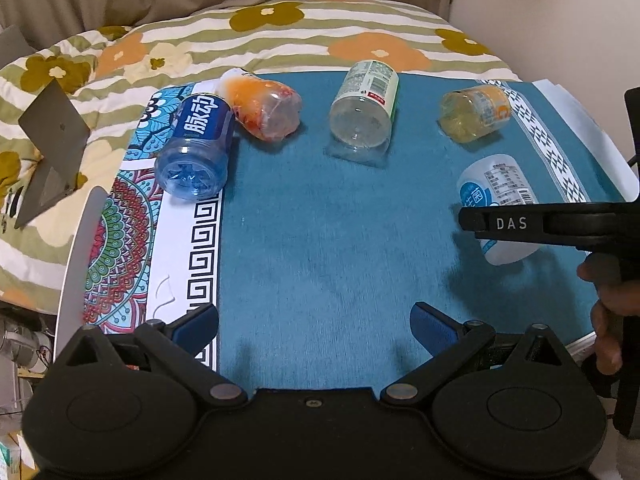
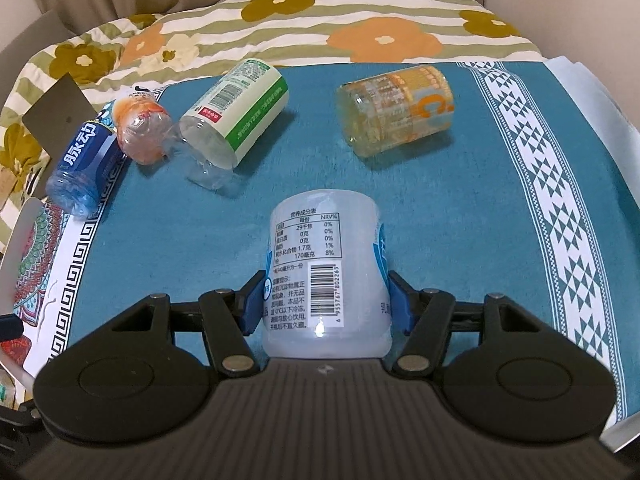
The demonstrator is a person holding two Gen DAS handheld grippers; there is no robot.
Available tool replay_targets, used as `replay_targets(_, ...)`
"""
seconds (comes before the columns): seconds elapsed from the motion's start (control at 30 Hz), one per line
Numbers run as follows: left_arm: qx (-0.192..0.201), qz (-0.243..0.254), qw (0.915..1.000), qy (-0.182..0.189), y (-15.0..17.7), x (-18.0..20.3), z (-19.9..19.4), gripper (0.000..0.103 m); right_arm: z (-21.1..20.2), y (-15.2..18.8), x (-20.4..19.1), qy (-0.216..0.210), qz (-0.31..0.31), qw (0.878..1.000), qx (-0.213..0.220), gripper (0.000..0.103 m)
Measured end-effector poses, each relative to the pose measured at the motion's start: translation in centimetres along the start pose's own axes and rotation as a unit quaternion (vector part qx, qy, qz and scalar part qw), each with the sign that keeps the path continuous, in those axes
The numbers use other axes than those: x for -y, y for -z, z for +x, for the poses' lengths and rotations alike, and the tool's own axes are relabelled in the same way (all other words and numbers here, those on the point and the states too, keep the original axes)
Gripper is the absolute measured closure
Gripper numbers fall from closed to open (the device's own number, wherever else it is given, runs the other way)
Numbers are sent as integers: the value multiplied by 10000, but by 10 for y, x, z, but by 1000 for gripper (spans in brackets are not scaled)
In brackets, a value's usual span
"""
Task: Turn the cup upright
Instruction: 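Lift the cup with the right gripper and carry it toward the left tool, then lower the cup onto the cloth and open the right gripper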
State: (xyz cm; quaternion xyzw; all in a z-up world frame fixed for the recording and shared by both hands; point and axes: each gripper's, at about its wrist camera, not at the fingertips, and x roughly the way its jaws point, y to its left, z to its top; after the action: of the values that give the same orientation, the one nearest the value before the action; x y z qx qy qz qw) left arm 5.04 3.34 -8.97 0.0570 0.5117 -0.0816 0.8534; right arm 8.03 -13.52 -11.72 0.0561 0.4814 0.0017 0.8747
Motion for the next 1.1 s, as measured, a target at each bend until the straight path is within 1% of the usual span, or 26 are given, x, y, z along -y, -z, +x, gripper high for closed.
replay_targets(0.17, -21, 3, 10000, 42, -1, 0, 3, 0, 3, 2, -1, 53, -18, 10000, -29, 25)
replay_targets(0.23, -13, -3, 10000, 41, -1, 1, 2, 0, 2, 3, -1, 66, -18, 10000, -1, 15)
replay_targets(0.27, -11, -4, 10000, 40, -1, 1, 2, 0, 1, 3, 0, 78, -19, 10000, 24, 11)
replay_targets(0.3, -6, -8, 10000, 40, -1, 1, 2, 0, 1, 2, -1, 81, -24, 10000, 37, 5)
replay_targets(0.33, -1, -13, 10000, 31, -1, 1, 1, 0, 0, 1, -1, 73, -18, 10000, 56, 4)
replay_targets(0.6, 28, -63, 10000, -36, -2, 4, -3, 0, -2, -3, 4, -63, 78, 9999, 19, 4)
replay_targets(0.83, 111, -93, 9999, -89, -5, 13, -14, 0, -11, -6, 8, -220, 37, 9997, 68, 4)
replay_targets(0.93, 177, -107, 9997, -86, -8, 18, -21, 0, -23, -11, 12, -375, 91, 9992, 130, 4)
replay_targets(1.1, 285, -104, 9995, -59, -22, 36, -34, 0, -60, -22, 31, -640, 275, 9969, 368, 3)
